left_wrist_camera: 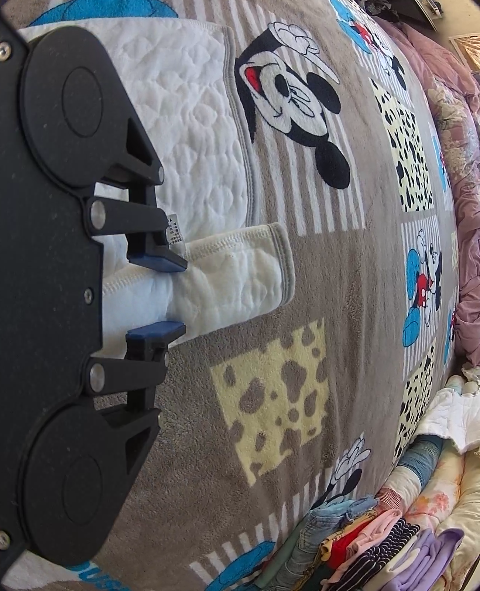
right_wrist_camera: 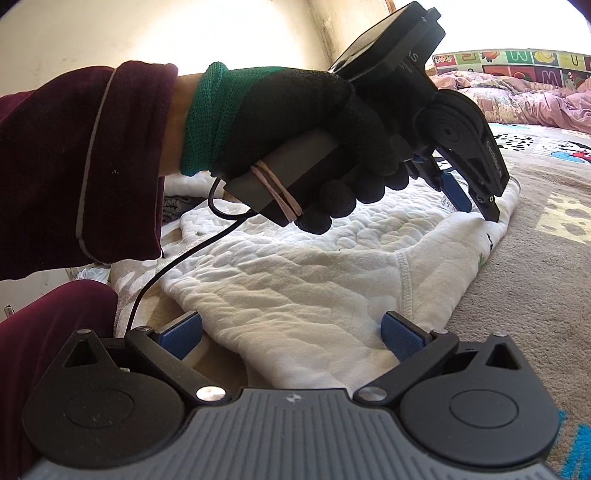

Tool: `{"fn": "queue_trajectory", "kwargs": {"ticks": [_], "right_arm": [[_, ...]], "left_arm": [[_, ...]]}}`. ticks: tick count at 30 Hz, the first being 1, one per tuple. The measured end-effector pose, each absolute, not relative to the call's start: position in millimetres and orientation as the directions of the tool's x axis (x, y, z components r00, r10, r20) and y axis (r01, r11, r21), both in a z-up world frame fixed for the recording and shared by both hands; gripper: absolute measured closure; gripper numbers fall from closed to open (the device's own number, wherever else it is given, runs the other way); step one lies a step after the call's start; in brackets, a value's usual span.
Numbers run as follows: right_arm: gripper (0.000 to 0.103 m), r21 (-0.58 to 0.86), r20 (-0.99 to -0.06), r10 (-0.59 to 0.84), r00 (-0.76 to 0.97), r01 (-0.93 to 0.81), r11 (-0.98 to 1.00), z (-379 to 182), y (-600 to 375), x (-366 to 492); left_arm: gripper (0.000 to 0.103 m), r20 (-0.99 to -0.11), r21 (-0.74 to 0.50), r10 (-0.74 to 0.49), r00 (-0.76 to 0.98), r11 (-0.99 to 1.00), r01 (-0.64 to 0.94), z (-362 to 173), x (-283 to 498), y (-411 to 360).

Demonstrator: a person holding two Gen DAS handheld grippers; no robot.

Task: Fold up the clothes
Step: 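Open the left gripper and withdraw it from the hem edge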

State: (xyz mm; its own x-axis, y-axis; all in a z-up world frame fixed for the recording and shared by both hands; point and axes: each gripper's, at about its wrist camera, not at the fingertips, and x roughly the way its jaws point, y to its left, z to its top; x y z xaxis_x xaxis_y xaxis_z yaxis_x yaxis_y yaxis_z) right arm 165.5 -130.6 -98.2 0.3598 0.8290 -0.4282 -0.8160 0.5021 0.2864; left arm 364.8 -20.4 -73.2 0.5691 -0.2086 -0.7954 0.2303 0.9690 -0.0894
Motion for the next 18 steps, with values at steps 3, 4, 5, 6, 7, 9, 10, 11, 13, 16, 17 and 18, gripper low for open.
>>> {"fn": "queue_trajectory", "kwargs": {"ticks": [3,4,5,6,7,9,10,11,13,16,17,18], "right_arm": [[0.000,0.286,-0.429,0.829,0.359,-0.816,0.502,-98,-131,166],[0.000,0.288,-0.429,0.829,0.359,-0.816,0.502,-99,-130,167],[0.000,0.289,-0.429,0.830,0.358,-0.816,0.501,-99,-130,167],[0.000,0.290,-0.429,0.830,0.357,-0.815,0.501,-99,-130,167],[0.000,0.291,-0.428,0.830,0.357,-0.815,0.501,-99,-129,168],[0.000,0.292,-0.428,0.830,0.357,-0.815,0.501,-99,-130,168],[0.000,0.293,-0.428,0.830,0.357,-0.814,0.501,-99,-130,168],[0.000,0.293,-0.427,0.831,0.357,-0.814,0.501,-99,-130,168],[0.000,0.294,-0.428,0.831,0.356,-0.814,0.501,-99,-130,169],[0.000,0.292,-0.427,0.830,0.357,-0.815,0.501,-99,-130,169],[0.000,0.290,-0.427,0.830,0.359,-0.815,0.502,-99,-130,169],[0.000,0.287,-0.428,0.829,0.360,-0.816,0.502,-99,-130,169]], "left_arm": [[0.073,-0.790,-0.127,-0.235,0.566,0.966,0.224,-78,367,-14],[0.072,-0.788,-0.135,-0.241,0.566,0.965,0.224,-79,368,-13],[0.072,-0.784,-0.147,-0.250,0.568,0.964,0.221,-81,368,-11],[0.072,-0.780,-0.160,-0.258,0.570,0.963,0.218,-82,368,-9],[0.072,-0.775,-0.172,-0.267,0.573,0.961,0.215,-84,369,-7],[0.072,-0.765,-0.196,-0.282,0.579,0.958,0.207,-86,369,-3],[0.072,-0.760,-0.208,-0.289,0.582,0.957,0.203,-87,369,-1],[0.072,-0.755,-0.221,-0.296,0.585,0.955,0.198,-88,368,1],[0.073,-0.747,-0.241,-0.306,0.590,0.952,0.189,-89,368,3],[0.073,-0.747,-0.228,-0.297,0.595,0.955,0.191,-86,367,1],[0.073,-0.751,-0.229,-0.295,0.591,0.956,0.186,-84,368,1],[0.073,-0.755,-0.231,-0.290,0.588,0.957,0.175,-80,369,1]]}}
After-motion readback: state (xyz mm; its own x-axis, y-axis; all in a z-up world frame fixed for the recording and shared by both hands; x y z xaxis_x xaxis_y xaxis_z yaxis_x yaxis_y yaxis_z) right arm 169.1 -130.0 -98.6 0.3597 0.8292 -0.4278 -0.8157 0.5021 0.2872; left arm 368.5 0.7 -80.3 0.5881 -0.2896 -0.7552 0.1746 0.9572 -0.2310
